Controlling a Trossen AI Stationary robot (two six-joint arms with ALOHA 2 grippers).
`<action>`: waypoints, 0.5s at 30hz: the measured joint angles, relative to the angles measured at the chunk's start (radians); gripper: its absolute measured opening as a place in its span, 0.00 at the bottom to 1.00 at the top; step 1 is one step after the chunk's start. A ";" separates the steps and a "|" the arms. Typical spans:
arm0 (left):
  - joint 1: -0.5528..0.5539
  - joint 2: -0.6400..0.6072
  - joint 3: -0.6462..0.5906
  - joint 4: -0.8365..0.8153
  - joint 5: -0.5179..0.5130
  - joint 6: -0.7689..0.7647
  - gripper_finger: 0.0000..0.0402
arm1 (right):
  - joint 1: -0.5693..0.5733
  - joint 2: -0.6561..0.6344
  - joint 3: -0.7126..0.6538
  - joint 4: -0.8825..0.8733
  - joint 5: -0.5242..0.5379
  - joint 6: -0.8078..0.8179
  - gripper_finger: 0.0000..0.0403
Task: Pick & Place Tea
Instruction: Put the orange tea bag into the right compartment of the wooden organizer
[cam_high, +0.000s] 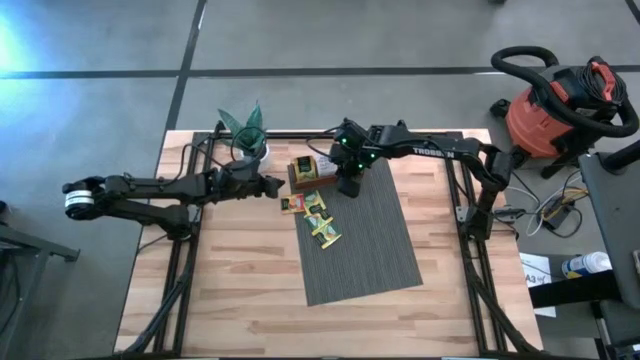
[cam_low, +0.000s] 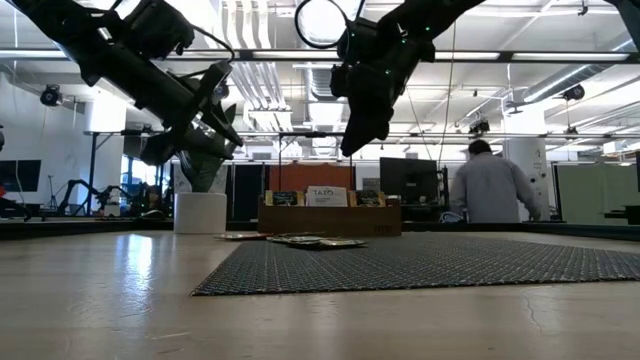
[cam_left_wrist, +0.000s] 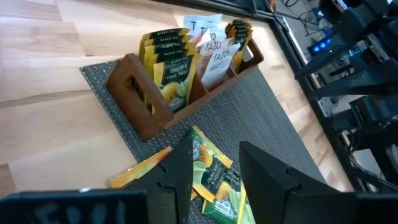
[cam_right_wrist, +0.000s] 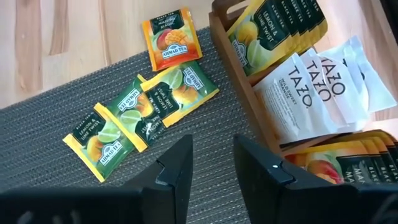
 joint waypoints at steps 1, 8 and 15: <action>0.000 0.000 0.000 0.000 0.000 -0.008 0.31 | 0.000 0.000 0.000 0.000 0.000 0.008 0.28; 0.000 0.000 0.000 0.000 -0.008 0.008 0.31 | 0.007 0.000 0.000 0.001 0.000 0.035 0.27; 0.000 0.002 0.000 0.011 -0.025 -0.004 0.31 | 0.017 0.000 0.000 0.001 0.000 0.038 0.28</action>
